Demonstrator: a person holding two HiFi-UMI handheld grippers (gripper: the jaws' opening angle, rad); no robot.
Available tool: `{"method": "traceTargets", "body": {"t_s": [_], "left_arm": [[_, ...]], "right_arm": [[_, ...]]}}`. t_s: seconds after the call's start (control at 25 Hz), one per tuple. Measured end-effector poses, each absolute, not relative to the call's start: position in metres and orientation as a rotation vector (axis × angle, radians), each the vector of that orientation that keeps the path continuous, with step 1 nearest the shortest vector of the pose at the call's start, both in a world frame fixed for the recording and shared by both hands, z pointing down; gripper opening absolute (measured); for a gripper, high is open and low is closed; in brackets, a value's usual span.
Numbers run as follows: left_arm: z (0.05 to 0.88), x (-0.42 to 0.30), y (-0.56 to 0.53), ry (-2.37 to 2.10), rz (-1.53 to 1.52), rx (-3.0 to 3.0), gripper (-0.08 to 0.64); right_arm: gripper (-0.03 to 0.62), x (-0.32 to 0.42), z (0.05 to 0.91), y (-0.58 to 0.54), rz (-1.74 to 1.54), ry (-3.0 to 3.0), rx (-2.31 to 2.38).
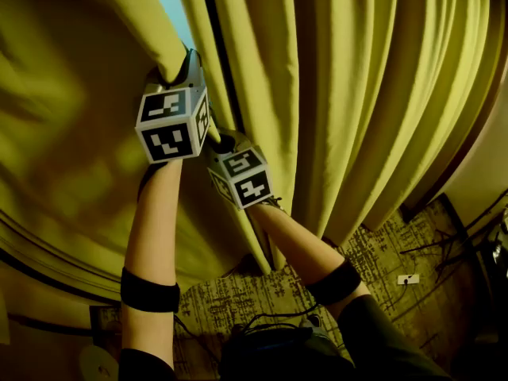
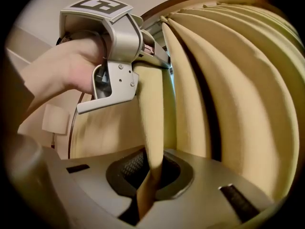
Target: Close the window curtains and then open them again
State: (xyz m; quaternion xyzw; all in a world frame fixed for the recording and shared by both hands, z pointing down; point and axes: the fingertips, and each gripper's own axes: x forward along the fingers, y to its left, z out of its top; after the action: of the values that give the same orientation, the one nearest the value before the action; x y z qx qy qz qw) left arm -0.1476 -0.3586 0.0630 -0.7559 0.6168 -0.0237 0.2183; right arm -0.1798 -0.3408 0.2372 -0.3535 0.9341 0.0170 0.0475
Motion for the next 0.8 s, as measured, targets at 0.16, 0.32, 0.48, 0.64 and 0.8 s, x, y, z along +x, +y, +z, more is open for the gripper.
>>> {"method": "traceTargets", "body": {"t_s": [0.16, 0.32, 0.48, 0.64, 0.8], "left_arm": [[0.068, -0.111, -0.371, 1.666, -0.08, -2.119, 0.0], [0.068, -0.074, -0.379, 1.643, -0.067, -2.147, 0.0], [0.067, -0.04, -0.384, 1.618, -0.039, -2.172, 0.0], [0.072, -0.005, -0.397, 1.591, -0.001, -2.232, 0.001], [0.073, 0.018, -0.401, 1.558, 0.039, -2.279, 0.001]], "right_arm": [[0.018, -0.149, 0.24, -0.349, 0.048, 2.829, -1.119], [0.018, -0.114, 0.24, -0.356, 0.04, 2.8, -1.16], [0.018, -0.081, 0.24, -0.362, 0.046, 2.772, -1.207], [0.018, -0.05, 0.245, -0.373, 0.039, 2.752, -1.253], [0.018, -0.026, 0.248, -0.381, 0.034, 2.728, -1.306]]}}
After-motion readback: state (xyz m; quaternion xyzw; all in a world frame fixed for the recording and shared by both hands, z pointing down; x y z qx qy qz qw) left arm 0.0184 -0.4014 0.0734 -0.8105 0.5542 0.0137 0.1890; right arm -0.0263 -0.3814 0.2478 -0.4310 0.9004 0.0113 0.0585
